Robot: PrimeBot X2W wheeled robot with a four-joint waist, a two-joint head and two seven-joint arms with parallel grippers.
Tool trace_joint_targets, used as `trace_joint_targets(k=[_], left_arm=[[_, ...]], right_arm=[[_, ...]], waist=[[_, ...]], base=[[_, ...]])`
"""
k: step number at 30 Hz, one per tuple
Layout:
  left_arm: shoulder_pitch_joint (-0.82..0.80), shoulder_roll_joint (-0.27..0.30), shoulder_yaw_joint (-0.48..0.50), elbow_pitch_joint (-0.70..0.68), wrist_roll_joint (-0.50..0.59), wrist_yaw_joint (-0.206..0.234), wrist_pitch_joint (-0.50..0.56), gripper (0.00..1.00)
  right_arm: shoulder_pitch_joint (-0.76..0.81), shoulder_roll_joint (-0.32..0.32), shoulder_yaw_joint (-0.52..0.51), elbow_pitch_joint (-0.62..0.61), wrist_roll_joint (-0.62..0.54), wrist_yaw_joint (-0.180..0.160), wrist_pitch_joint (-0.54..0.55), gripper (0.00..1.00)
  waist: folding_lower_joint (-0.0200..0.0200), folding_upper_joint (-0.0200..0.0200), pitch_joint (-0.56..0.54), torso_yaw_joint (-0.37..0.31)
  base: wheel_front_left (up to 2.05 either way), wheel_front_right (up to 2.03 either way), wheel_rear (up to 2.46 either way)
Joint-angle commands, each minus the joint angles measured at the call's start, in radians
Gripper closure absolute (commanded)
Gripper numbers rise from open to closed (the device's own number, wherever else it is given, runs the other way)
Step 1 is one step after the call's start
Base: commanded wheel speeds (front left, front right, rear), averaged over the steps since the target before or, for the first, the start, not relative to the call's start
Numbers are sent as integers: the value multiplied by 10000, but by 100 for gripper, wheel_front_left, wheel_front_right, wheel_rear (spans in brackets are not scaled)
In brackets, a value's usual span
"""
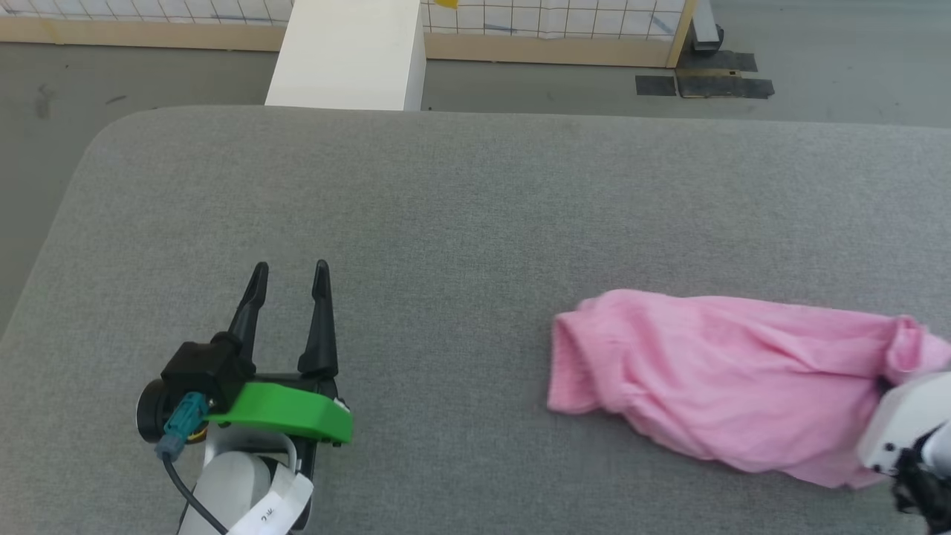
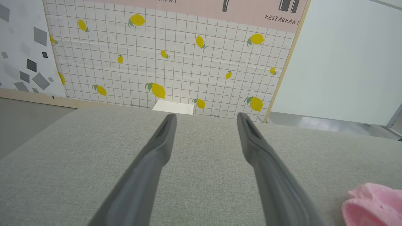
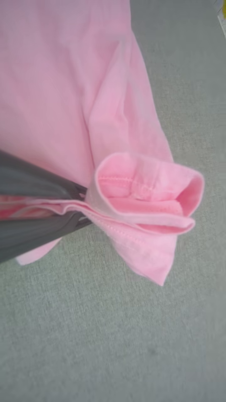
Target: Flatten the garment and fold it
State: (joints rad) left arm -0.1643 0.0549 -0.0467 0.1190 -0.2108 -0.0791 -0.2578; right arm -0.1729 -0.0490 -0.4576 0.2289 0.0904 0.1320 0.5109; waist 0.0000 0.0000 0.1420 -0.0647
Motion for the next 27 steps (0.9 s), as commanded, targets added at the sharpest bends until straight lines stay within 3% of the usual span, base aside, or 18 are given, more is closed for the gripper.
trace_joint_targets(k=[1, 8, 9, 16, 20, 27], left_arm=[[168, -45, -7, -18, -8, -2, -39, 0], [294, -46, -28, -13, -28, 1, -39, 0], [337, -46, -33, -32, -30, 10, -39, 0], [250, -46, -102, -51, -18, -1, -39, 0], [79, -46, -164, -80, -18, -4, -39, 0], [-287, -47, -371, -88, -99, 14, -40, 0]], right_arm=[[132, -12, -116, -228, -177, -13, 31, 100], [807, -12, 566, -1954, 82, -13, 891, 100], [1197, -12, 1334, -3052, 561, -13, 1504, 100], [1300, -12, 3835, -4956, 895, -13, 2715, 100], [677, -12, 5242, -4883, 750, -13, 3203, 100], [-758, -12, 6797, -3253, 659, -13, 3580, 100]], waist=[[0, 0, -23, -8], [0, 0, -153, -15], [0, 0, -192, -28], [0, 0, -76, 23], [0, 0, 155, 127], [0, 0, 639, 493]], base=[[0, 0, 0], [0, 0, 0], [0, 0, 0], [0, 0, 0], [0, 0, 0], [0, 0, 0]])
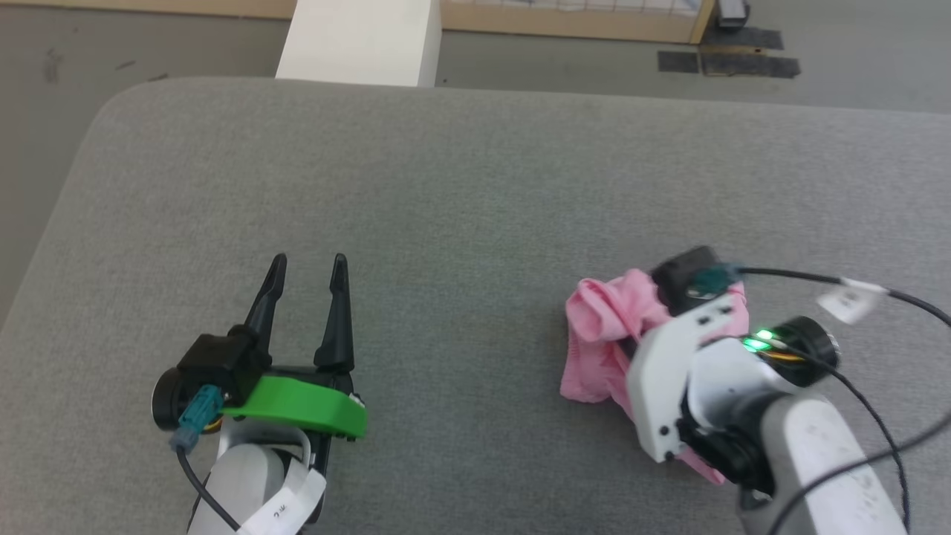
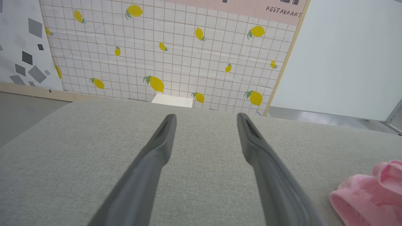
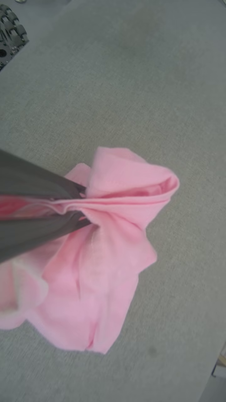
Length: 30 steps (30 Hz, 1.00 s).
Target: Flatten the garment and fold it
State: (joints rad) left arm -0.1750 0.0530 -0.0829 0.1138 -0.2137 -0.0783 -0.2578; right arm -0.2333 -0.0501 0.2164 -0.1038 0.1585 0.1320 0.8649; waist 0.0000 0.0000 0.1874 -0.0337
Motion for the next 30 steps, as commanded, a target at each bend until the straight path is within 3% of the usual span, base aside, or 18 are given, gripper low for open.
trace_joint_targets(k=[1, 5, 6, 7, 8, 14, 20, 25, 30], left_arm=[[-228, -27, -40, -38, -95, 18, -40, 0], [-356, -27, -135, -45, -145, 58, -40, 0], [-370, -28, -145, -45, -154, 72, -40, 0], [-382, -28, -149, -43, -164, 82, -40, 0], [-390, -28, -147, -40, -171, 87, -40, 0], [-310, -28, -57, -17, -171, 130, -40, 0], [-166, -28, 55, -15, -116, 111, -40, 0], [-35, -28, 117, -16, -89, 68, -40, 0], [93, -28, 150, -8, -84, 48, -40, 0]], right_arm=[[-327, -1, 234, 389, -26, -13, 100, 100], [-813, -1, 633, 1364, 129, -13, 46, 97], [-894, -1, 693, 1517, 167, -13, -18, 63], [-980, -1, 776, 1691, 213, -13, -89, 6], [-1029, -1, 842, 1792, 276, -13, -141, 0], [-1049, -95, 1394, 1429, 905, -13, -517, 0], [-651, -234, 1696, -218, 2278, -13, -1419, 0], [-47, -369, 824, -1428, 2356, -13, -2928, 0], [726, -251, -525, -1700, 1900, -13, -4746, 0]], waist=[[0, 0, 246, 239], [0, 0, 425, 409], [0, 0, 444, 430], [0, 0, 461, 450], [0, 0, 470, 461], [0, 0, 351, 346], [0, 0, 45, -1], [0, 0, -247, -319], [0, 0, -527, -572]], base=[[0, 0, 0], [0, 0, 0], [0, 0, 0], [0, 0, 0], [0, 0, 0], [0, 0, 0], [0, 0, 0], [0, 0, 0], [0, 0, 0]])
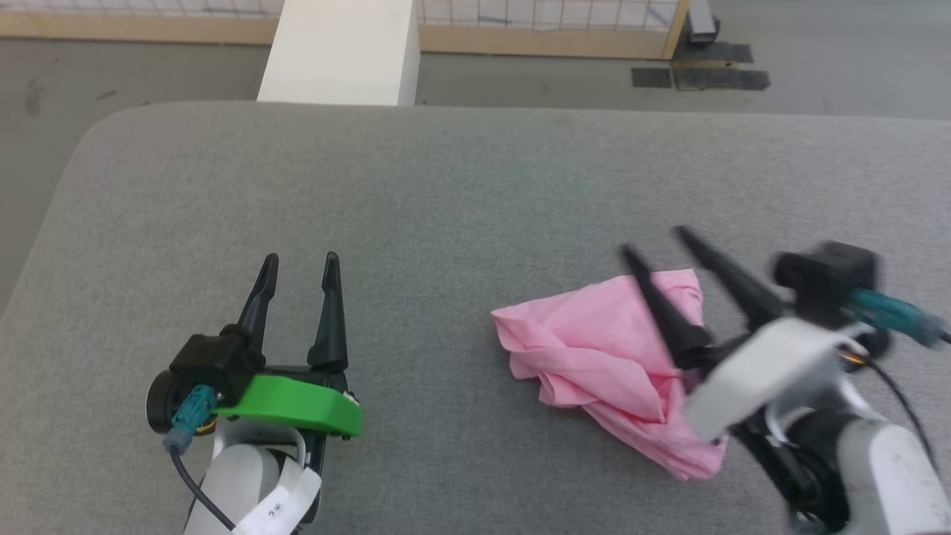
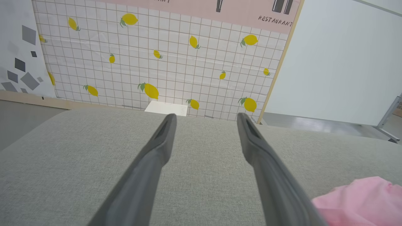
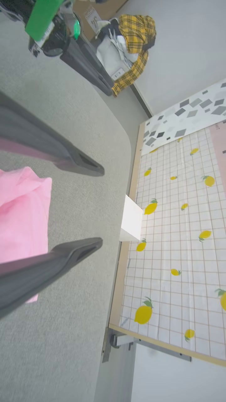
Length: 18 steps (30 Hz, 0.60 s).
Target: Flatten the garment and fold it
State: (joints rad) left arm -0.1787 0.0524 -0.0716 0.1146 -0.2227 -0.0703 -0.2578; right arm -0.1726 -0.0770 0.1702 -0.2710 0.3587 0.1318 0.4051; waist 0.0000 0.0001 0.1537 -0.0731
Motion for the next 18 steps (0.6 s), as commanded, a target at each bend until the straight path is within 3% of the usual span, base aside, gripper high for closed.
trace_joint_targets(k=[1, 11, 18], left_arm=[[156, -22, 31, -20, 5, -38, -40, 0], [399, -22, 17, 55, 8, -89, -40, 0], [638, -22, -140, 149, -27, -118, -40, 0]], right_arm=[[276, 34, -365, 3, -295, -11, -607, 0], [1278, -29, -1945, 1801, -1602, -11, -4580, 0], [1417, -186, -2286, 3076, -1646, -11, -5569, 0]], waist=[[0, -1, -240, -220], [0, -1, -668, -550], [0, -1, -878, -576]], base=[[0, 0, 0], [0, 0, 0], [0, 0, 0]])
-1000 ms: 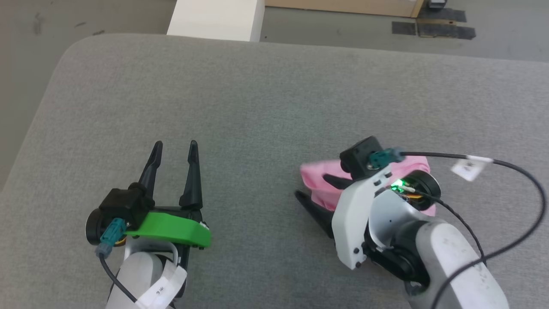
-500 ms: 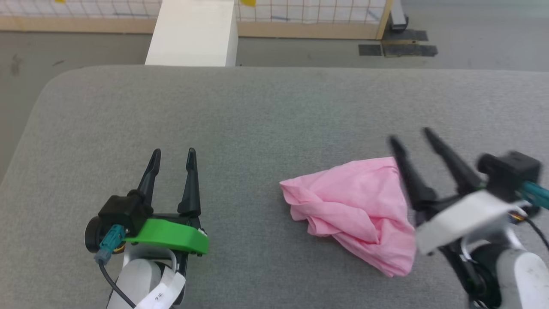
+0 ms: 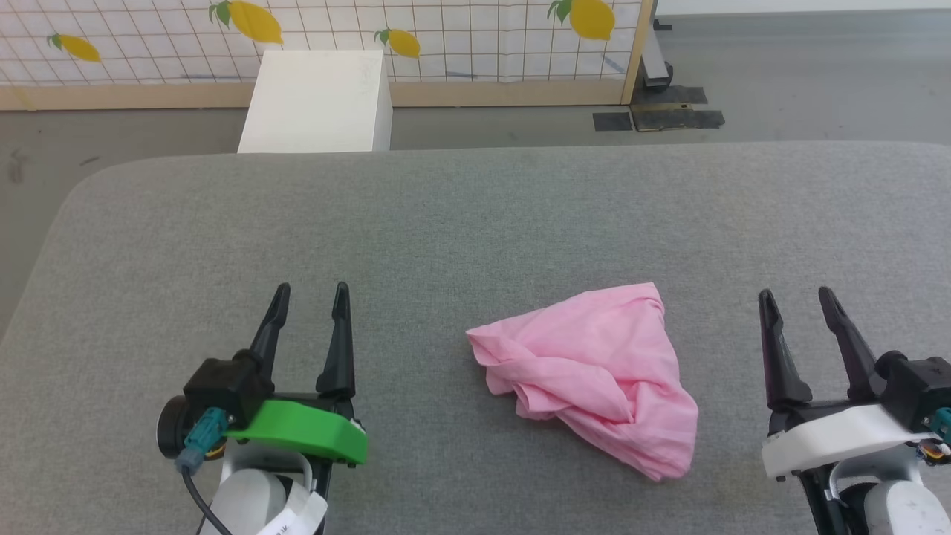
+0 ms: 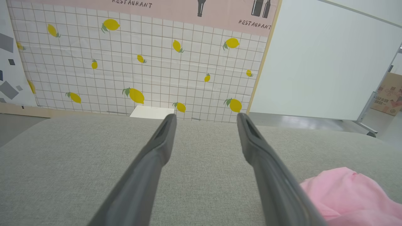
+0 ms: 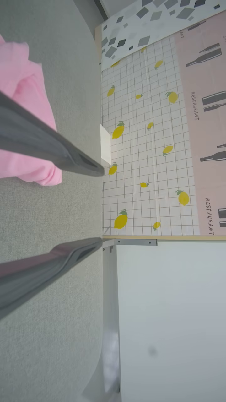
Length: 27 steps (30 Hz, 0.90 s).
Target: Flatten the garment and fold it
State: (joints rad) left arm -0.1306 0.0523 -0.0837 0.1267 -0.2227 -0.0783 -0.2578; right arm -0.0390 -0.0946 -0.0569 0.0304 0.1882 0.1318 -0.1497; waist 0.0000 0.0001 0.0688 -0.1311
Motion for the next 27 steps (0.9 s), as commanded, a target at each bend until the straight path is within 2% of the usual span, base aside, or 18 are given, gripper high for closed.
trace_joint_targets(k=[1, 3, 5, 6, 10, 16, 22, 25, 26, 27], left_arm=[[184, -20, -48, 32, -38, -35, -40, 0], [227, -20, -116, 40, -67, -26, -40, 0], [241, -20, -182, 36, -83, -7, -40, 0], [216, -20, -272, 25, -104, 20, -40, 0], [114, -20, -352, 18, -117, 15, -40, 0], [-76, -20, -427, 23, -116, -5, -40, 0], [-219, -20, -513, 17, -164, 17, -40, 0], [-299, -20, -520, -10, -207, 56, -40, 0], [-307, -20, -521, -17, -211, 61, -40, 0], [-311, -20, -523, -22, -215, 65, -40, 0]], right_arm=[[71, -11, -15, 203, 232, -11, 54, 0], [-1, 59, -75, 562, 1123, -11, 485, 0], [-163, 173, -233, 957, 2565, -11, 1312, 0], [-527, 279, -555, 1612, 4820, -11, 3051, 0], [-1116, 351, -1092, 2518, 6714, -11, 5171, 0], [-2139, 422, -1644, 4326, 7660, -11, 7977, 0], [-2953, 440, -1515, 5443, 8132, -11, 9256, 0], [-3350, 442, -880, 5938, 8625, -11, 9589, 0], [-3396, 442, -665, 5998, 8580, -11, 9655, 18], [-3419, 442, -500, 6030, 8497, -11, 9707, 41]], waist=[[0, -1, -34, 9], [0, -1, -30, 19], [0, -1, -9, 36], [0, -1, 50, 80], [0, -1, 199, 173], [0, -1, 440, 394], [0, -1, 655, 694], [0, -1, 754, 836], [0, -1, 771, 850], [0, -1, 784, 859]], base=[[0, 0, 0], [0, 0, 0], [0, 0, 0], [0, 0, 0], [0, 0, 0], [0, 0, 0], [0, 0, 0], [0, 0, 0], [0, 0, 0], [0, 0, 0]])
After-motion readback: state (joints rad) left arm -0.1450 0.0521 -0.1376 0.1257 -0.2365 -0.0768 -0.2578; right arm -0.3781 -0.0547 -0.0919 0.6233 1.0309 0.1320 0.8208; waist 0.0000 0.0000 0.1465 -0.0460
